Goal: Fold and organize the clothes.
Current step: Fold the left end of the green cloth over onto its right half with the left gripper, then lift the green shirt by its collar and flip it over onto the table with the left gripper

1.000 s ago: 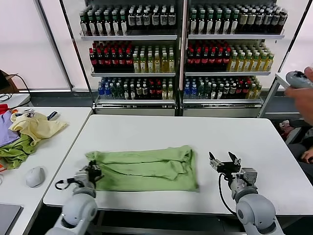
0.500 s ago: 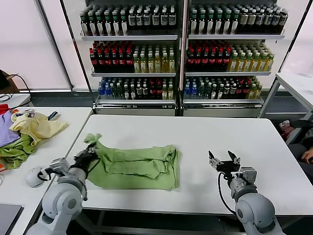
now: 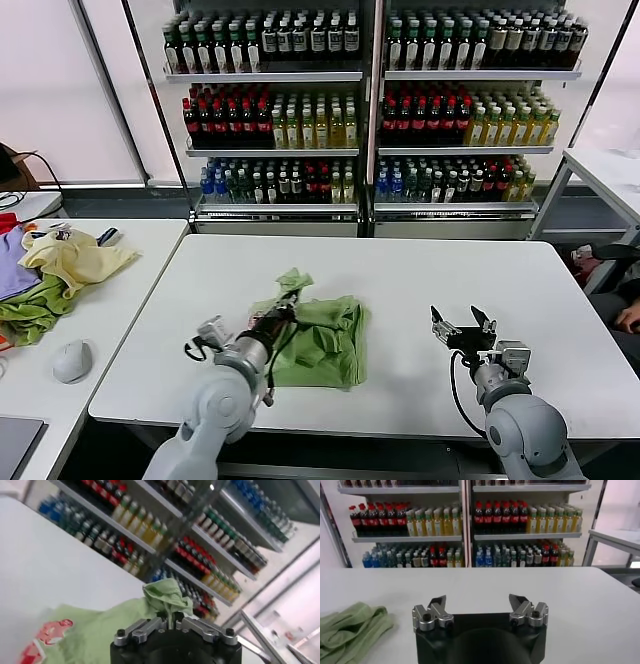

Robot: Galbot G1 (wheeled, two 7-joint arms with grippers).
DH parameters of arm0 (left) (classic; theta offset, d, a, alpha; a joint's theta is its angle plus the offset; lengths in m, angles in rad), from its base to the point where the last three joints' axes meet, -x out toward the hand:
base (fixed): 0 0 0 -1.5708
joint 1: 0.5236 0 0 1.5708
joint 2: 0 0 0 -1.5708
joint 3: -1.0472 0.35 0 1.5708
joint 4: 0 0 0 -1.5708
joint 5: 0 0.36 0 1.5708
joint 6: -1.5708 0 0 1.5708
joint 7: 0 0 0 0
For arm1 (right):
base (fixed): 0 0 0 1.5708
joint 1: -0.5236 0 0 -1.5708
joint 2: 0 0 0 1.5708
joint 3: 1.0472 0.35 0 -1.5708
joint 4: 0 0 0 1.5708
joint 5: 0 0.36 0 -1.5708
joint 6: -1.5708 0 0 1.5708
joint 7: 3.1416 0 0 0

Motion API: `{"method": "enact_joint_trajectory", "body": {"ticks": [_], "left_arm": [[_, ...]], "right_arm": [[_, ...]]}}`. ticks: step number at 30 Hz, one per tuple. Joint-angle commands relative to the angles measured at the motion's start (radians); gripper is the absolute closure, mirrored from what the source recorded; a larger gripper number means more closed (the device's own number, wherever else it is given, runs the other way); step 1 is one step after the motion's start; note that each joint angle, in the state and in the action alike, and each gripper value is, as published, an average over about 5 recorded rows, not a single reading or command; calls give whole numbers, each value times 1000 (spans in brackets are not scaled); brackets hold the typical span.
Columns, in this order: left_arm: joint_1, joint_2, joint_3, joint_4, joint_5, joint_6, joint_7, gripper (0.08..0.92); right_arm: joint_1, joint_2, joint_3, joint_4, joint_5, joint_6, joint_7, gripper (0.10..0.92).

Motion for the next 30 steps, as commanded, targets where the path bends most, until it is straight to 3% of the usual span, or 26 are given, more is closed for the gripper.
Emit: {"method": "enact_joint_trajectory", "body": {"ticks": [1,7,12,16,21,24,30], "left_arm": [[-88,-65,196,121,168,8,56,800],[-56,-48,178,72,175,6,124,628],[24,-13,75,-22,117,-15,146,481],[103,33,-33,-67,182,-38,133,368],[160,91,-136,7,443,-81,79,241],[176,104,-142,56,566,-77,53,190],[187,81,-80,113,699,-51,37,177]], "right_arm": [[3,1,-1,-6,1,0,0,203],[6,2,-8,-12,0,0,0,203],[7,5,-10,-17,-2,2,0,203],[7,8,-10,-19,-2,5,-2,203],[8,9,-13,-19,-3,7,-3,203],[9,12,-17,-18,-6,7,-2,203],[7,19,-23,-11,-11,6,-1,203]]}}
